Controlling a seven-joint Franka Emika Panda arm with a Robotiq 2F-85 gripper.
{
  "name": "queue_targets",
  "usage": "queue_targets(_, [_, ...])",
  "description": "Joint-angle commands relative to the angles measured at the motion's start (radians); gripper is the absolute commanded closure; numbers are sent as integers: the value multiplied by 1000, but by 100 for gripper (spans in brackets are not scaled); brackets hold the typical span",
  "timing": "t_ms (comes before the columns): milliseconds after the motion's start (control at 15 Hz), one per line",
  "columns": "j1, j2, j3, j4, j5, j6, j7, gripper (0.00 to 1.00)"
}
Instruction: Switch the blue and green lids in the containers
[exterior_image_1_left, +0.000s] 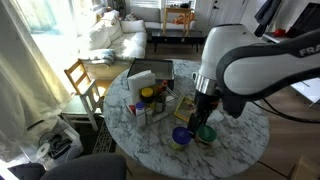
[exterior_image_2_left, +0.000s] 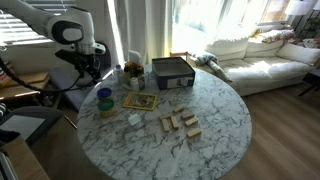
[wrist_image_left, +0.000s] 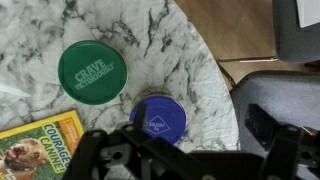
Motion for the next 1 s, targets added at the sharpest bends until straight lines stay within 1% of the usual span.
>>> queue_targets(0, [-27,121,-30,90,131,-5,-168,0])
queue_targets(67, [-34,150,-32,108,147,2,-194,0])
queue_targets(133, [-37,174,-36,118,131,15,-192,0])
queue_targets(200, [-46,200,-33,131,155,20,-217,0])
queue_targets(267, [-49,225,-34,140,150,39,-218,0])
queue_targets(533, [-72,301,-19,184,189,68,-246,0])
queue_targets(933, [-100,380,-16,229,185,59,-263,0])
